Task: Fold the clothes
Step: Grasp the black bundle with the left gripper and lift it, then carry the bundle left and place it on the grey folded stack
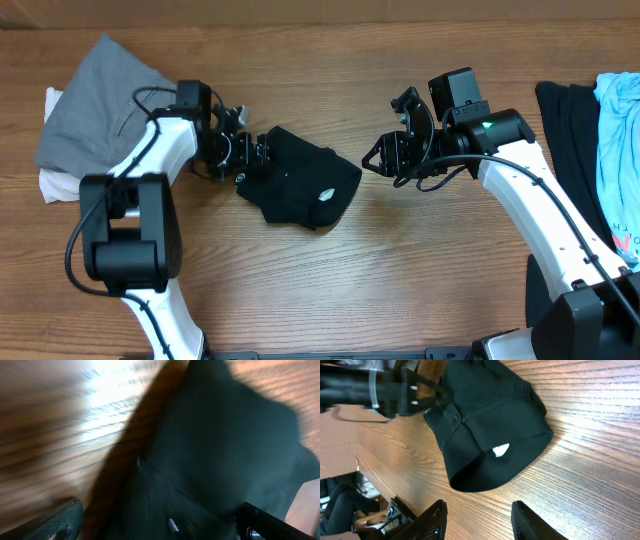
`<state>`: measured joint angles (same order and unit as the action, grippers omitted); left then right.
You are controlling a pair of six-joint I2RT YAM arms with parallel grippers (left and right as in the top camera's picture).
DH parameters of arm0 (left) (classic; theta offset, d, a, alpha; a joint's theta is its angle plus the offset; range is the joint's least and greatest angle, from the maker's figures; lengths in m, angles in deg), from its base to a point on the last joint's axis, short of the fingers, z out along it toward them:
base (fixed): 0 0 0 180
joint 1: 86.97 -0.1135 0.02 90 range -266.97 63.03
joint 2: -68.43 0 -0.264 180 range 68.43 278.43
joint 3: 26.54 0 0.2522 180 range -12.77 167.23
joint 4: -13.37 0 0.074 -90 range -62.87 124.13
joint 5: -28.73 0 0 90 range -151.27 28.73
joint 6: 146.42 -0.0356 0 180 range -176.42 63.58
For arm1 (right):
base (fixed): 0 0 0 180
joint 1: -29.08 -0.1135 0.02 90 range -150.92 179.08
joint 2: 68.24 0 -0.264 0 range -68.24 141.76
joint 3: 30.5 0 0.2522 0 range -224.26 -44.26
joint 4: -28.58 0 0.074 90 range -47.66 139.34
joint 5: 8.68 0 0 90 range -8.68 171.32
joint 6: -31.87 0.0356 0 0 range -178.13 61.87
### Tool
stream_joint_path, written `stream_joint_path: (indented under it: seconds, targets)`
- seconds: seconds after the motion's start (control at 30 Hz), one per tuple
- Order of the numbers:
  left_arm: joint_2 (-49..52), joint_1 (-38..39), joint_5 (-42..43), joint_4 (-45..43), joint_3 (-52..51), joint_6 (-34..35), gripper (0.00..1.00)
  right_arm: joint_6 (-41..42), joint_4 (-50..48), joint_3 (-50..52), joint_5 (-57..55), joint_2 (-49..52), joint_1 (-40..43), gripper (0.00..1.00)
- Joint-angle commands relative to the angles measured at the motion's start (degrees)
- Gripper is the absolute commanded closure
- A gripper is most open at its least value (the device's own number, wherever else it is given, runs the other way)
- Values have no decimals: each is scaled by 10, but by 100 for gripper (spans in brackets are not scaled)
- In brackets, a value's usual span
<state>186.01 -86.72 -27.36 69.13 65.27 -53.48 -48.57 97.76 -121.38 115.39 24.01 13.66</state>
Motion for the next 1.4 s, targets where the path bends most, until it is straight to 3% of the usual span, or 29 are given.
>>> stream_joint_path:
  seconds: [0.0, 0.07, 0.13, 0.23, 0.33, 0.4, 0.7, 1.0, 1.1, 1.37]
  targets:
    - [43, 2, 76, -4, -4, -13, 0, -11, -2, -2, 6, -13, -1, 55]
    - [56, 6, 83, -3, -4, -14, 5, -11, -2, -2, 5, -13, -2, 55]
    - [60, 12, 86, 0, -4, -26, 27, -11, -4, -2, 5, -13, -3, 55]
    - [60, 23, 99, -1, -4, -43, 45, -11, -6, -2, 5, -13, -3, 55]
    - [59, 27, 99, 1, -4, -47, 82, -11, -4, -2, 5, -13, -3, 55]
    - [54, 25, 109, 4, -3, -47, 96, -11, 2, -2, 5, -13, -3, 55]
    - [-38, -18, 297, 75, 91, -70, 96, -24, 17, -2, 5, -13, -3, 55]
    - [-166, -100, 209, 132, 213, -46, 96, -24, 18, -2, 5, -13, -3, 55]
    - [-188, -169, 164, 147, 236, -9, 96, -24, 19, -2, 5, -13, -3, 55]
    - [-145, -372, 106, 162, 237, -28, 96, -24, 26, -2, 5, -13, -3, 55]
